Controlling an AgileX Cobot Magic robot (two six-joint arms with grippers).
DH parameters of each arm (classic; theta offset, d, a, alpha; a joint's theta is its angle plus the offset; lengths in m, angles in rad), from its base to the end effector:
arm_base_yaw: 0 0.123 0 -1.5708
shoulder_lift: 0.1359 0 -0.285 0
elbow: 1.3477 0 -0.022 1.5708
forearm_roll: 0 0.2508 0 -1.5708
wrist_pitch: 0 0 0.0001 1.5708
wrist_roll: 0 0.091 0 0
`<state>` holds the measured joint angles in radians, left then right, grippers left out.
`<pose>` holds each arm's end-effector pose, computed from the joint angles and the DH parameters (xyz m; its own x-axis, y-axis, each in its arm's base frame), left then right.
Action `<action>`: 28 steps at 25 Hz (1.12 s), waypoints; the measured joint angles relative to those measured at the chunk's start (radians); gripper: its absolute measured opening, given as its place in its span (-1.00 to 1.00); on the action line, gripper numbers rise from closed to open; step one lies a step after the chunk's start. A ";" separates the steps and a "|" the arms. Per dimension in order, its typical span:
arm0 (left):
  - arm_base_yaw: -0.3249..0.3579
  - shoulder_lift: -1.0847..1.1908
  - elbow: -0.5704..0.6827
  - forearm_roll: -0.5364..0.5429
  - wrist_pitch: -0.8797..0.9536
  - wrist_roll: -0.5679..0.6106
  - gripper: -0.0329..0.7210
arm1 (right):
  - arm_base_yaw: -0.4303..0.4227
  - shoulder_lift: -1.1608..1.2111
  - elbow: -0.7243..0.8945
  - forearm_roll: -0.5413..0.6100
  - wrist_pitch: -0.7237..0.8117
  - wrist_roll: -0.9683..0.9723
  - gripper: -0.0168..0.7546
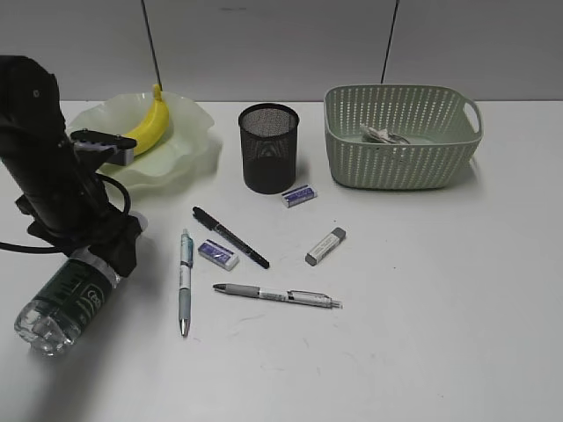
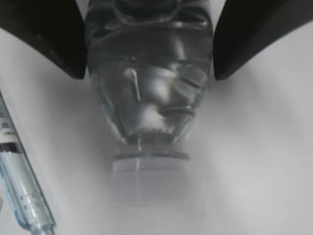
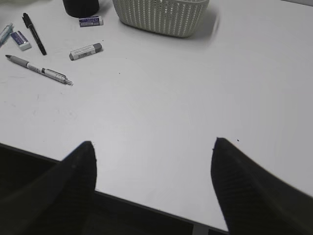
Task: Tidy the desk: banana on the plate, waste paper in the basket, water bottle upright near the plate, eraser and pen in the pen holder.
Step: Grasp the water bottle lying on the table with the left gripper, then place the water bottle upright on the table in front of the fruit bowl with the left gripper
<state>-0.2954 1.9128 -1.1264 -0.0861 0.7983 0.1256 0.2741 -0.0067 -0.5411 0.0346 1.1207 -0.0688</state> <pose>0.3274 -0.1055 0.1409 -0.9327 0.3520 -0.0789 0.3567 0.9325 -0.0564 -0.0136 -0.0009 0.2837 -0.4326 -0.1774 -0.8840 -0.3208 0.9466 -0.0330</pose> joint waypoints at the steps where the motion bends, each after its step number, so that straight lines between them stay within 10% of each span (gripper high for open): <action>1: 0.000 0.004 0.000 -0.002 -0.007 0.000 0.64 | 0.000 0.000 0.000 0.000 -0.001 0.000 0.53; 20: 0.000 -0.216 0.008 -0.019 0.037 0.000 0.42 | 0.000 0.000 0.000 -0.003 -0.002 0.000 0.53; 28: 0.000 -0.490 0.278 -0.095 -0.264 0.000 0.42 | 0.000 0.000 0.000 -0.003 -0.002 0.000 0.53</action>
<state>-0.2954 1.4225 -0.8487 -0.1814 0.5340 0.1256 0.2741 -0.0067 -0.5411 0.0314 1.1188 -0.0688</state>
